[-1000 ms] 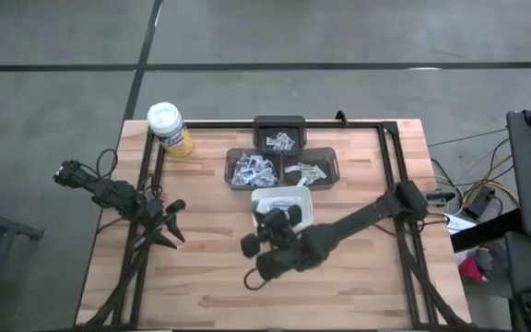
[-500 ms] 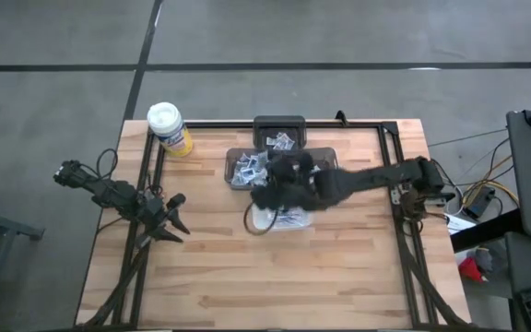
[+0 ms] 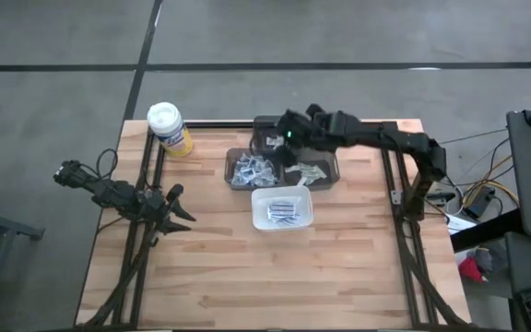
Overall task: Pick & Place First Aid Supplies
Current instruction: Put the ointment pack into the top black bin
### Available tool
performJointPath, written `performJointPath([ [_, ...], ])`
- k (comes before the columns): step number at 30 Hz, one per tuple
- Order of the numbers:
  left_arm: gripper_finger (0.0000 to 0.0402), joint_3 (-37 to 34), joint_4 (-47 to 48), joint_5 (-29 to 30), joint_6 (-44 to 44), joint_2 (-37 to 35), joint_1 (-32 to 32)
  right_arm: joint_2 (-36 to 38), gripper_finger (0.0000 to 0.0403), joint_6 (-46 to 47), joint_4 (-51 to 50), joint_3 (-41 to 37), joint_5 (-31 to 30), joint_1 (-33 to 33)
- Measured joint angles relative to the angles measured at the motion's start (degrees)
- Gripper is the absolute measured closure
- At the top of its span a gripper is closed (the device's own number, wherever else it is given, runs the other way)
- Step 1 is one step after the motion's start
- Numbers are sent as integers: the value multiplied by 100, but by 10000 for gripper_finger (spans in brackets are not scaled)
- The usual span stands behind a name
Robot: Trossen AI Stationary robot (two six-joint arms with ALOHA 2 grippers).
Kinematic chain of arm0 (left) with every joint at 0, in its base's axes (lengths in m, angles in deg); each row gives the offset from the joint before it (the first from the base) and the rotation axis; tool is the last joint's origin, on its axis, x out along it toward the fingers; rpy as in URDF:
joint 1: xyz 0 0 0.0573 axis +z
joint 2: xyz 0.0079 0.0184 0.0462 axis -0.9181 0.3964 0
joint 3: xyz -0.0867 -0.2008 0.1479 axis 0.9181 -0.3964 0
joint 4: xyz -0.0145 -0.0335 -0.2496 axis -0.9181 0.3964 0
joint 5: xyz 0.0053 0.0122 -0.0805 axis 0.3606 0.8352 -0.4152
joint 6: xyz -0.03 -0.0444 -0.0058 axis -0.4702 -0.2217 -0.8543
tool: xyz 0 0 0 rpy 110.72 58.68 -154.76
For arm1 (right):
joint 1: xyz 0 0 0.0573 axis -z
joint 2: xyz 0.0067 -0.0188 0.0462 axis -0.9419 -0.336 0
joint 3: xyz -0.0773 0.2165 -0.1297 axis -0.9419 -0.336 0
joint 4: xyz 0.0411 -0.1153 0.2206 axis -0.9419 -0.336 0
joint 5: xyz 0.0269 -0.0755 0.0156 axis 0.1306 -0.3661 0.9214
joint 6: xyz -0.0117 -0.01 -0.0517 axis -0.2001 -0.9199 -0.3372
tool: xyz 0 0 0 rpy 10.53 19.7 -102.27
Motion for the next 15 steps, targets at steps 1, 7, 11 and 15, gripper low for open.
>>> performJointPath([
  [1, 275, 0, 0, 2, 0, 0, 2, -2, 394, -231, 5, 0, 45, 159],
  [7, 275, 0, -4, 151, -4, 0, 2, -37, 394, -1466, 9, 0, 129, 963],
  [11, 275, 0, -6, 238, -4, 0, 0, -37, 394, -2408, 12, 0, 391, 1360],
  [15, 275, 0, -6, 293, 72, -1, 0, -42, 394, -2909, 12, 0, 574, 1611],
])
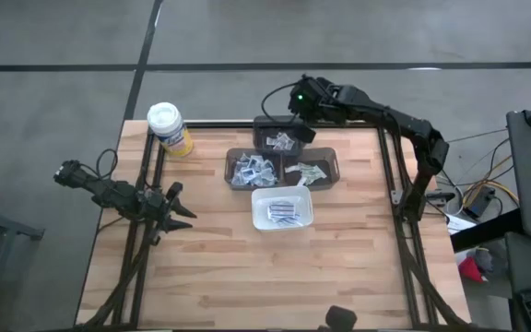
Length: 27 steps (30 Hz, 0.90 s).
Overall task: Pick & Place First Aid Supplies
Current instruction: Put the ointment pack into the top black bin
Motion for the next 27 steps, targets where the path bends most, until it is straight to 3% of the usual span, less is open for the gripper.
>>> performJointPath([
  [13, 275, 0, -5, 160, -37, -1, 2, -92, 395, -1555, 439, 15, 373, 118],
  [17, 275, 0, -26, 339, -72, 1, -1, -391, 395, -2080, 482, 15, 661, 158],
  [27, 275, 0, -25, 457, 67, 1, -1, -1280, 395, -3119, 643, 15, 712, 264],
])
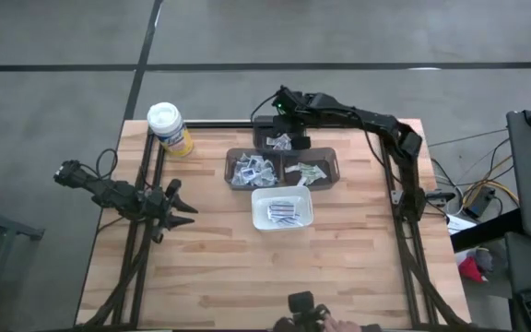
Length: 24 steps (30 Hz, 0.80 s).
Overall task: Pick & Place First Aid Supplies
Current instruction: Put the ointment pack into the top black bin
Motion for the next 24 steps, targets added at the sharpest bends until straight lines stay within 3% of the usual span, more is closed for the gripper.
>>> performJointPath([
  [12, 275, 0, 0, 269, -2, 0, 1, -566, 395, -393, 3, 0, 378, 131],
  [16, 275, 0, 0, 321, 0, 0, 0, -716, 395, -398, -21, 2, 837, 256],
  [24, 275, 0, -2, 347, 25, 0, 0, -755, 395, -472, -26, 2, 774, 326],
])
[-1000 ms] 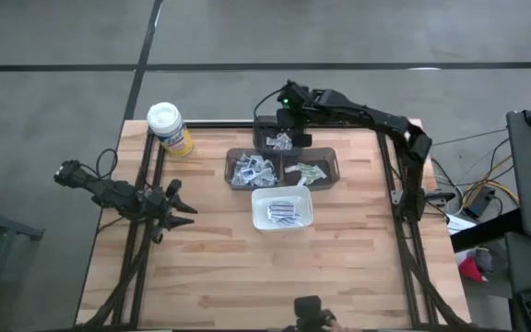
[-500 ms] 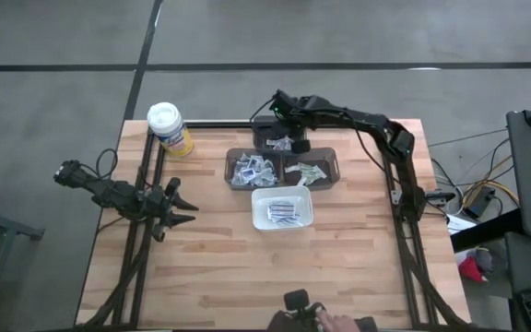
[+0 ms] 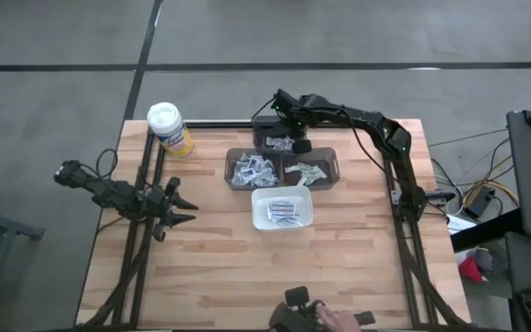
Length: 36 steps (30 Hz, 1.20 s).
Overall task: Pick & Place First Aid Supplies
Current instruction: Put the ointment pack into the top black bin, then return to Home Position
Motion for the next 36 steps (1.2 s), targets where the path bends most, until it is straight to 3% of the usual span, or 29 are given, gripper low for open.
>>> performJointPath([
  [15, 275, 0, 2, 2, 36, 0, 2, 0, 392, -284, -8, 0, -27, -7],
  [28, 275, 0, 7, 2, 58, 0, 0, 177, 327, -446, 7, 7, -51, -45],
  [32, 275, 0, 29, 16, 119, 0, 0, 527, 324, 211, -48, 205, 65, -106],
  [36, 275, 0, 33, 19, 119, 2, 0, 986, 334, 1139, -45, 354, 768, -98],
])
